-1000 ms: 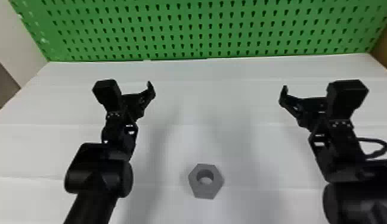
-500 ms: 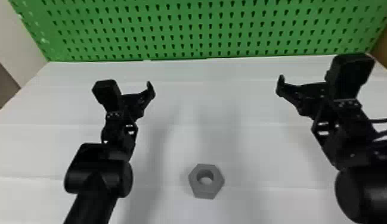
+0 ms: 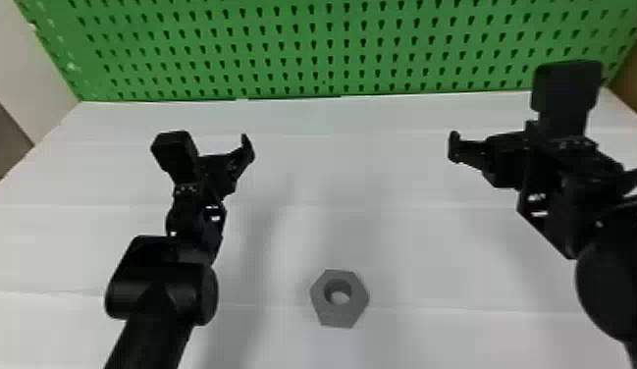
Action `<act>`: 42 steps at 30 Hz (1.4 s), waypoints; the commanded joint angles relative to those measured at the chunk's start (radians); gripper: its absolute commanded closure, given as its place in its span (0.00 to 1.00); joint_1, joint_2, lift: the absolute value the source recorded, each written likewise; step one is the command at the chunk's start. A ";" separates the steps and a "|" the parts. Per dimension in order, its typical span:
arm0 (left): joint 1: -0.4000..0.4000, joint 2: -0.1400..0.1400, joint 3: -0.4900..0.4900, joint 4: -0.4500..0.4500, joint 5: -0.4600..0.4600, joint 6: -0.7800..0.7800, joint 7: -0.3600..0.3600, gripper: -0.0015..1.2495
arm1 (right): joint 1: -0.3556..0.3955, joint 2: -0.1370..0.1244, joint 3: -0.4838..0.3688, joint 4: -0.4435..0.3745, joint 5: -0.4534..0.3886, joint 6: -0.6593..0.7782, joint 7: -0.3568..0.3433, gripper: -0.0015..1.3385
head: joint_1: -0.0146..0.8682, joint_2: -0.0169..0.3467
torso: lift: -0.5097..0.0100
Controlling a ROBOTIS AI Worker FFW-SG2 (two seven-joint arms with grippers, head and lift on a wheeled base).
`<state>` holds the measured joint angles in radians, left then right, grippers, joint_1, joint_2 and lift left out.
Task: Pick up the hex nut
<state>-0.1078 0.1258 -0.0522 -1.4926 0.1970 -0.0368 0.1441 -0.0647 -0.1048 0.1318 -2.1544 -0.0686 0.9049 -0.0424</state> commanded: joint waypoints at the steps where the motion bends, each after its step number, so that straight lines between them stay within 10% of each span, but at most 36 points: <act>1: 0.000 0.000 0.000 0.000 0.001 0.000 0.000 0.07 | -0.038 0.001 0.008 -0.032 0.000 0.129 0.012 0.07 | 0.91 0.47 | 0.83; 26: -0.004 0.000 -0.001 0.000 -0.005 0.000 0.000 0.07 | -0.241 -0.012 0.061 -0.035 -0.165 0.666 0.016 0.07 | 0.91 0.47 | 0.83; 42: -0.007 0.000 0.000 0.003 -0.011 0.000 0.000 0.07 | -0.330 -0.018 0.123 0.113 -0.310 0.667 0.016 0.07 | 0.91 0.47 | 0.83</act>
<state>-0.1150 0.1258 -0.0537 -1.4899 0.1871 -0.0368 0.1441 -0.3801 -0.1227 0.2319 -2.0852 -0.3511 1.5707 -0.0261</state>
